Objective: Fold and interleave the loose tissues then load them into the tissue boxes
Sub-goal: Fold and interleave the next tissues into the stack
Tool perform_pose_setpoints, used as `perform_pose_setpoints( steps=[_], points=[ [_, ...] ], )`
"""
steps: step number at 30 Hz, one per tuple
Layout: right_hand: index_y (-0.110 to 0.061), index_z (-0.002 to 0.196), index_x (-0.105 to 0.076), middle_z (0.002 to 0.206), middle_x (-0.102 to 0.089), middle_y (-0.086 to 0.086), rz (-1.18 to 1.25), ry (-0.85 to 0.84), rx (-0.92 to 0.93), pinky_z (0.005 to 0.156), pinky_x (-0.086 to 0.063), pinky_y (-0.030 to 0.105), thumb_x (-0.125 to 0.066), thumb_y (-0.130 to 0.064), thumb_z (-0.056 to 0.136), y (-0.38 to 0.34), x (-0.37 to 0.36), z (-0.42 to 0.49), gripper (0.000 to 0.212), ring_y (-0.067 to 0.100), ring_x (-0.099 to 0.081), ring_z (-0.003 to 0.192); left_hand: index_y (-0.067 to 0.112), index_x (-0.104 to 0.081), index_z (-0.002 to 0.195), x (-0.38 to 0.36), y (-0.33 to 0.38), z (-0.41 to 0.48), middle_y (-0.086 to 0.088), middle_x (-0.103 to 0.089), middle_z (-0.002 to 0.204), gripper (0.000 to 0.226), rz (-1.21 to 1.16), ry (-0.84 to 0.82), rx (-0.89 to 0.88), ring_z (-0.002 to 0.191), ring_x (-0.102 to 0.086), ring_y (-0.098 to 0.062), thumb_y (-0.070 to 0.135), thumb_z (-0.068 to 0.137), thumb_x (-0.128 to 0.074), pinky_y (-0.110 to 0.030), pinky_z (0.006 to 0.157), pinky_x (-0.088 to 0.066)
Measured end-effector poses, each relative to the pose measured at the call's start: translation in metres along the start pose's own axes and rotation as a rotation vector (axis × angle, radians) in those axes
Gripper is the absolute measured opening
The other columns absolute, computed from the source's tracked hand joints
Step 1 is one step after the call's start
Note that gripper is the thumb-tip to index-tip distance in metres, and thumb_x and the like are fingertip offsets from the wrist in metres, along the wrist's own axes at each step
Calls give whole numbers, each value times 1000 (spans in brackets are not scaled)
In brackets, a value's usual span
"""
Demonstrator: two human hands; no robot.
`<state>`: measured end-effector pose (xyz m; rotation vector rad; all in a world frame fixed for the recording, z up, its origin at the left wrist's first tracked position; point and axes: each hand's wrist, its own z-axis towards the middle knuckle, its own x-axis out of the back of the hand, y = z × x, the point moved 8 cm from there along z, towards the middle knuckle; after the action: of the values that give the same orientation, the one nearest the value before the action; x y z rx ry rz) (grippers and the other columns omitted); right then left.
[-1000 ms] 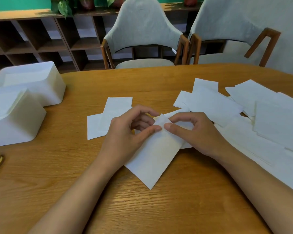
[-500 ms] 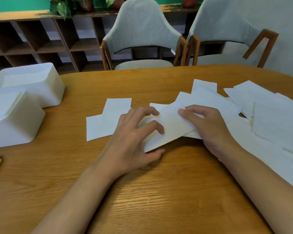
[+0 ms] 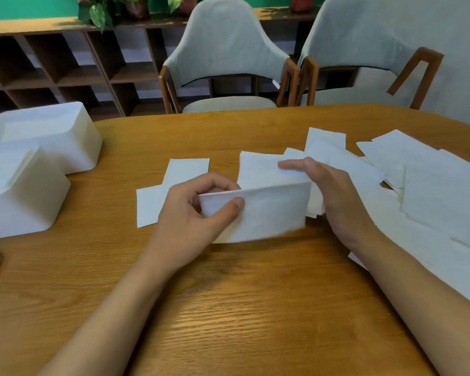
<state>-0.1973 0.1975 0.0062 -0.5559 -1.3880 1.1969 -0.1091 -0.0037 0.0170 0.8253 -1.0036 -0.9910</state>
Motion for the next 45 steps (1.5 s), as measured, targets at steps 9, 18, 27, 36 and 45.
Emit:
perform_pose_setpoints(
  steps=[9, 18, 27, 36, 45],
  points=[
    [-53, 123, -64, 117, -58, -35, 171, -178, 16, 88, -54, 20, -51, -64, 87, -6, -31, -11, 40, -7, -55, 111, 27, -78, 90, 8, -31, 4, 7, -77, 88, 7, -24, 113, 221, 83, -71, -20, 24, 87, -84, -33, 68, -54],
    [-65, 145, -19, 135, -15, -61, 27, -115, 111, 99, -19, 7, -60, -56, 90, -8, -31, -9, 70, -35, -16, 124, 30, -76, 101, 3, -26, 1, -5, -77, 84, 18, -48, 111, 232, 80, -72, -33, 26, 85, -86, -39, 60, -52],
    [-62, 144, -24, 143, -21, -52, 74, -58, 118, 100, -28, 4, -61, -42, 97, -7, -23, -7, 63, -27, -21, 130, 39, -66, 122, 18, -26, 3, 21, -62, 122, 40, 184, 232, 160, 112, -57, 3, 34, 86, -83, -16, 85, -47],
    [-60, 140, -35, 128, -32, -58, 141, -238, 110, 89, -38, -2, -66, -44, 87, -13, -27, -12, 64, -30, -36, 117, 16, -78, 107, 4, -45, 2, 17, -41, 49, 12, -197, 124, 372, 51, -46, -3, 19, 98, -70, -14, 52, -38],
    [-57, 117, -68, 123, -62, -31, 108, -329, 68, 88, -42, 11, -64, -51, 89, -8, -33, -16, 29, -1, -51, 111, 15, -78, 101, 13, -47, 3, 19, -45, 46, 7, -148, 229, 326, 48, -44, -1, 15, 96, -73, -12, 50, -35]
  ],
)
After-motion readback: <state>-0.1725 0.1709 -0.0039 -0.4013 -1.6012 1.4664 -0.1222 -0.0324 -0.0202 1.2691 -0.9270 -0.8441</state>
